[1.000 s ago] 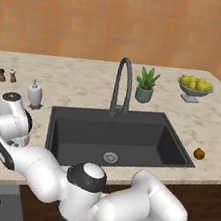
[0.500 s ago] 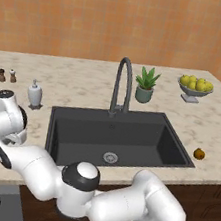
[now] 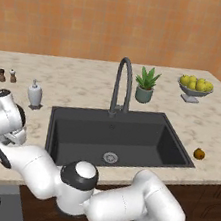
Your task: Put the colander in the sink, put the pear in the colander, and turn on the sink faucet and pour water over the colander.
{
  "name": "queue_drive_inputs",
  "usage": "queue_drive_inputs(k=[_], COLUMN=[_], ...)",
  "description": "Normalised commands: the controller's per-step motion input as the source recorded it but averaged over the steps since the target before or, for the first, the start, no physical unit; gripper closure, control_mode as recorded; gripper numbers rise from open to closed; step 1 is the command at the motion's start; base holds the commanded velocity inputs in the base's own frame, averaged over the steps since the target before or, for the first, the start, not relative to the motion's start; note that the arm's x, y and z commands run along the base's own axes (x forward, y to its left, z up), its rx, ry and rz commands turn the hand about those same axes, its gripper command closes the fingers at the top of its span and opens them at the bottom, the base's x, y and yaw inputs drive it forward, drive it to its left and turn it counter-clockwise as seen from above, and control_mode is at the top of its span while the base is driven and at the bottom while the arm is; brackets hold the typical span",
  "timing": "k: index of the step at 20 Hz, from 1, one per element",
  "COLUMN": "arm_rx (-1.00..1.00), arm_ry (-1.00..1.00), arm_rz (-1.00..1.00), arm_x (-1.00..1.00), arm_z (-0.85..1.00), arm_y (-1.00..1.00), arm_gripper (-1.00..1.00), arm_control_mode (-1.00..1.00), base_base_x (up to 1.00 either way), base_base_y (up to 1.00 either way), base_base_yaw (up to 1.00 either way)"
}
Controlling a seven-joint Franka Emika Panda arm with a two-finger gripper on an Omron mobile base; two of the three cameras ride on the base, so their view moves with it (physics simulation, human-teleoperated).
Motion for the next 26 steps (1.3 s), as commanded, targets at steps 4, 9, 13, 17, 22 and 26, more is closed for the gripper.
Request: queue_drive_inputs(k=[4,9,13,17,22,26], arm_rx=[0.10,0.26,0.37,0.28,0.04,-0.03], arm_ry=[0.00,-0.05,-0.19,-0.26,-0.11,0.02], arm_rz=[-0.26,-0.28,-0.15,-0.04,-0.12,-0.22], arm_x=[0.00,-0.11,-0.63,-0.89,-0.48,-0.14], arm_z=[-0.01,0.15,0.33,0.36,0.40,0.45], arm_y=[-0.53,-0.77,-1.00,-1.00,-0.99,-1.00], arm_gripper=[1.00,1.00,1.00,1.00,1.00,1.00], arm_control_mode=[-1.00,-1.00,-1.00,-1.00,-1.00,-1.00], base_base_x=[0.00,0.00,0.00,0.00,0.00,0.00], base_base_y=[0.00,0.00,0.00,0.00,0.00,0.00], base_base_yaw=[0.00,0.00,0.00,0.00,0.00,0.00])
